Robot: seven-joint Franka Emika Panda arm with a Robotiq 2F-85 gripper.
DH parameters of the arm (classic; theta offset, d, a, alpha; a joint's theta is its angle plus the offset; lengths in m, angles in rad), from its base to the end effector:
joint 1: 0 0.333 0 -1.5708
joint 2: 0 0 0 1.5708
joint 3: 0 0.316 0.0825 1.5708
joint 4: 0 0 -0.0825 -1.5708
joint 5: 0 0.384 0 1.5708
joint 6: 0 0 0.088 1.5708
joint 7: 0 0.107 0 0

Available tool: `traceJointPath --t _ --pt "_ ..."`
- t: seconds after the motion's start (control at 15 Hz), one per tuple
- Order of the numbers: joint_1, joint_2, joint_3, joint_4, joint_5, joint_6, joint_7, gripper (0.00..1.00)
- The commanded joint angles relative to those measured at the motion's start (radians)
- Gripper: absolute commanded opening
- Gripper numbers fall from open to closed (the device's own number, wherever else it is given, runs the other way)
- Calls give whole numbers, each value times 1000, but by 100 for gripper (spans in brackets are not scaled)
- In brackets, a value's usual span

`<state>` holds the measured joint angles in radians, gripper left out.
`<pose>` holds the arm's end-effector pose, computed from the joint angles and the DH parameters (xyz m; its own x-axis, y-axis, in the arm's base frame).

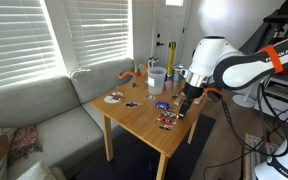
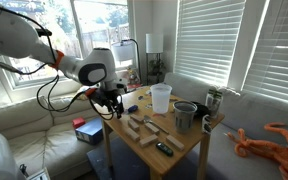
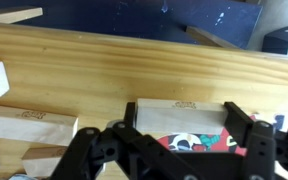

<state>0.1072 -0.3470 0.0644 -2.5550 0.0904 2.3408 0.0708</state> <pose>0.4228 0.0746 0.4014 0.9913 0.0356 0.1269 0.0435 -0.9973 -0.0598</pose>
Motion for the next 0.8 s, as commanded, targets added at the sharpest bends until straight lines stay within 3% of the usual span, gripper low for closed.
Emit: traceJointPath --t 0.0,0.2,0.27,0.73 --pt "9 50 26 37 19 -22 26 61" --pt "7 62 40 46 19 -26 51 61" --pt "5 57 38 50 20 -31 51 96" --pt "-71 -23 1 70 -49 -105 66 100"
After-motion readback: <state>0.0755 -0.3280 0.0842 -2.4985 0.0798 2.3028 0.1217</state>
